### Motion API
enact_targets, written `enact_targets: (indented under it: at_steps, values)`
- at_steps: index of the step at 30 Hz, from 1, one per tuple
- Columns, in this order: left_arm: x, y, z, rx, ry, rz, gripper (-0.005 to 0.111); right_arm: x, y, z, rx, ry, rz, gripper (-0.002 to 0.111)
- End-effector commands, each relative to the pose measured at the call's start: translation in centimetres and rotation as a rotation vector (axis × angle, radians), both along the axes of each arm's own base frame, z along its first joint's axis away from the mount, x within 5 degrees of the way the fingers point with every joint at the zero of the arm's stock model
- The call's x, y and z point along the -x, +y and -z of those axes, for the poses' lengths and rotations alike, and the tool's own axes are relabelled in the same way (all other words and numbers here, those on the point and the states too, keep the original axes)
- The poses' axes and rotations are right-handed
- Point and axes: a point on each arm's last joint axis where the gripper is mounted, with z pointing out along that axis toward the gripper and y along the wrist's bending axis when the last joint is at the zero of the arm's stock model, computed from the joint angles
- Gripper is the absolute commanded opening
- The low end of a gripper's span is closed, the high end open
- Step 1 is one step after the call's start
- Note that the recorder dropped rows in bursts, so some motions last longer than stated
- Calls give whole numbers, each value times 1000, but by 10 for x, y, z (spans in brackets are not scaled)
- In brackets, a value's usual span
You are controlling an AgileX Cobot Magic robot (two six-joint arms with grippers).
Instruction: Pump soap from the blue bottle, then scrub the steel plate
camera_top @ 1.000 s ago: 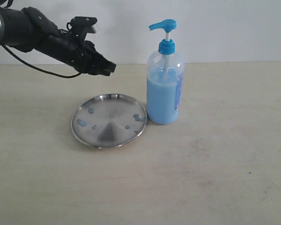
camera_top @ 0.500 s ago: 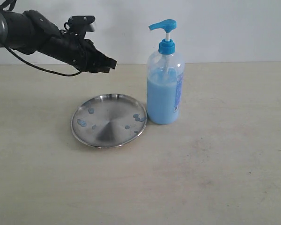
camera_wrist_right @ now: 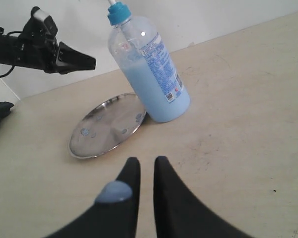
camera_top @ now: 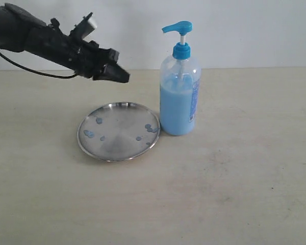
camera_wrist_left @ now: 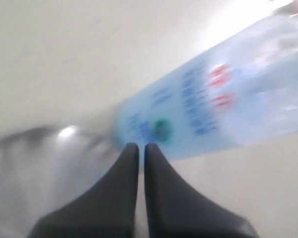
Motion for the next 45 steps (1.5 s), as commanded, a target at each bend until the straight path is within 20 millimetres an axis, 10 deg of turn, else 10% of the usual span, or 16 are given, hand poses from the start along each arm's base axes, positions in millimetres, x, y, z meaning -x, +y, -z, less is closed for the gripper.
enact_targets:
  at_steps: [1, 7, 12, 19, 22, 26, 32, 36, 41, 45]
  values:
    - [23, -14, 7, 64, 30, 304, 4, 0, 0, 0, 9, -5, 0, 0]
    - [18, 25, 31, -537, -28, 316, 4, 0, 0, 0, 9, -5, 0, 0]
    - [-10, 7, 29, -287, -66, -81, 4, 0, 0, 0, 9, -5, 0, 0]
    - [22, 13, 49, -423, 19, 389, 4, 0, 0, 0, 9, -5, 0, 0]
    - [7, 36, 53, -591, 142, 25, 4, 0, 0, 0, 9, -5, 0, 0]
    - [-11, 34, 60, -394, 290, -425, 4, 0, 0, 0, 9, -5, 0, 0]
    - [27, -4, 47, -116, 57, 414, 4, 0, 0, 0, 9, -5, 0, 0]
    - [30, 5, 45, -235, 50, 457, 4, 0, 0, 0, 9, -5, 0, 0]
    - [-15, 17, 44, -308, 12, -206, 4, 0, 0, 0, 9, -5, 0, 0]
    - [-18, 13, 36, -222, -11, -220, 4, 0, 0, -1, 8, -7, 1, 0]
